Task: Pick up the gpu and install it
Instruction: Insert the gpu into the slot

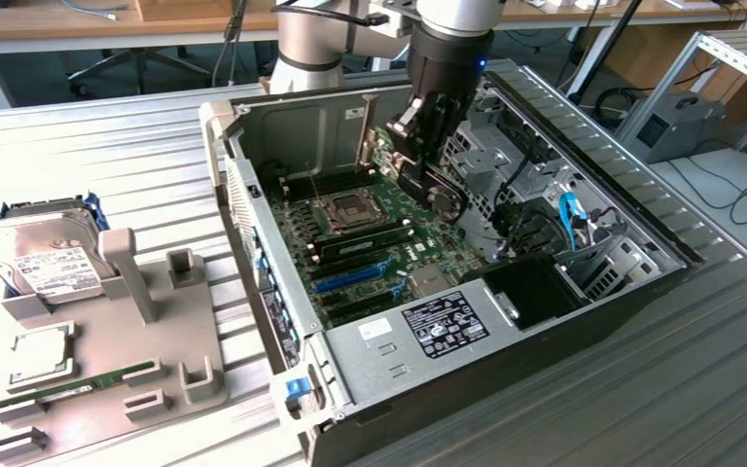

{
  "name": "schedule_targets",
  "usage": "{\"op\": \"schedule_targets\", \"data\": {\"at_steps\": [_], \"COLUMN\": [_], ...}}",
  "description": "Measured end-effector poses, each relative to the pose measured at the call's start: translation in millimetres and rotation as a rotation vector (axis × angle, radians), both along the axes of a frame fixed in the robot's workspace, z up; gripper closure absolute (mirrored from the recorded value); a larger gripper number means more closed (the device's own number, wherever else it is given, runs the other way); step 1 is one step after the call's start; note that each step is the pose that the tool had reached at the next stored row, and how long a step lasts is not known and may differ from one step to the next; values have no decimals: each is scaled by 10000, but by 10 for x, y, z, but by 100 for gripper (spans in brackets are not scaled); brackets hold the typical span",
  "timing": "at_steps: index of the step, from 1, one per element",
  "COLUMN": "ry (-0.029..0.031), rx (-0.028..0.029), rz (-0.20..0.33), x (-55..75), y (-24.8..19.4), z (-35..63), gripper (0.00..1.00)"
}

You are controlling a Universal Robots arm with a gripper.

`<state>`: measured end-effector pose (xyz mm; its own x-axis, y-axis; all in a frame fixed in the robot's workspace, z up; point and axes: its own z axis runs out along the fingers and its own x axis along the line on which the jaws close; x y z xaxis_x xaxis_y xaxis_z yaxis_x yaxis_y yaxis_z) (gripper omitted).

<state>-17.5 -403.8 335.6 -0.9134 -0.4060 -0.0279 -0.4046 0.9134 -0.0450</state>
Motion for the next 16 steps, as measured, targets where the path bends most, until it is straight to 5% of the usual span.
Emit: {"op": "schedule_targets", "data": {"at_steps": [16], "ry": [0], "rx": [0], "rz": [965], "x": [0], "y": [0], "z": [0], "gripper": [74]}}
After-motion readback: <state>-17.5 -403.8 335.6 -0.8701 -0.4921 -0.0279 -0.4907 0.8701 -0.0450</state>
